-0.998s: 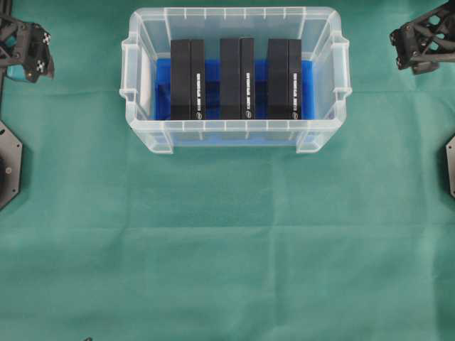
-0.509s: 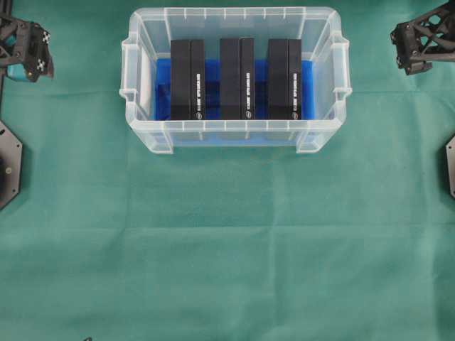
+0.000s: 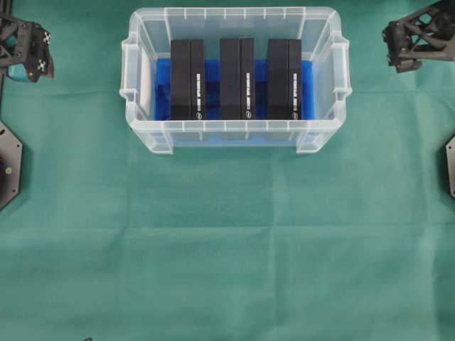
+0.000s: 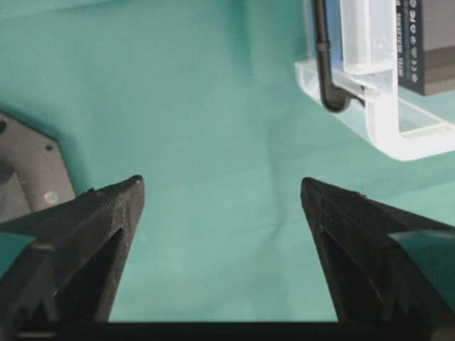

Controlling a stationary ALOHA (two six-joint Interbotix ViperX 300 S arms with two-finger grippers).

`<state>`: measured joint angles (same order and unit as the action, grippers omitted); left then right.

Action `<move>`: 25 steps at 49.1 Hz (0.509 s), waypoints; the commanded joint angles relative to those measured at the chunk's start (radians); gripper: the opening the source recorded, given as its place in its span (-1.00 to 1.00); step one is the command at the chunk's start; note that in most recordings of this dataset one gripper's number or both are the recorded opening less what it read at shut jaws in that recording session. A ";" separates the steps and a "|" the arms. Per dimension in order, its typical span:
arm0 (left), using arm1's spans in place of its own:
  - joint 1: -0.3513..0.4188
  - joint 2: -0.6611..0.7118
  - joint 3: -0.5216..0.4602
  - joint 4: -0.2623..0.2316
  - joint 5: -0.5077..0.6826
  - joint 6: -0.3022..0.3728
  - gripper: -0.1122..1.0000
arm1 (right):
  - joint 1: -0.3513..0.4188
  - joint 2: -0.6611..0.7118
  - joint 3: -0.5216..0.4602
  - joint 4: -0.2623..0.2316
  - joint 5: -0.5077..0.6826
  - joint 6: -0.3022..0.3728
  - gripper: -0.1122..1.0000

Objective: Take out the box from the case.
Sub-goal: 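Move the open right gripper over the middle black box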

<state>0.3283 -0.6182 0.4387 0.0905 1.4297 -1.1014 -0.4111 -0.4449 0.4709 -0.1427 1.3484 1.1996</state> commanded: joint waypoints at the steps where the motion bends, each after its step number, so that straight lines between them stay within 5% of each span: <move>1: 0.003 -0.002 -0.017 0.000 -0.005 -0.003 0.82 | 0.002 0.014 -0.037 0.006 -0.032 0.017 0.90; 25: 0.003 -0.003 -0.017 0.009 -0.003 -0.002 0.82 | 0.078 0.253 -0.258 0.025 -0.100 0.071 0.90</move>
<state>0.3283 -0.6167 0.4387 0.0951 1.4297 -1.1014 -0.3451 -0.2132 0.2777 -0.1197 1.2533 1.2701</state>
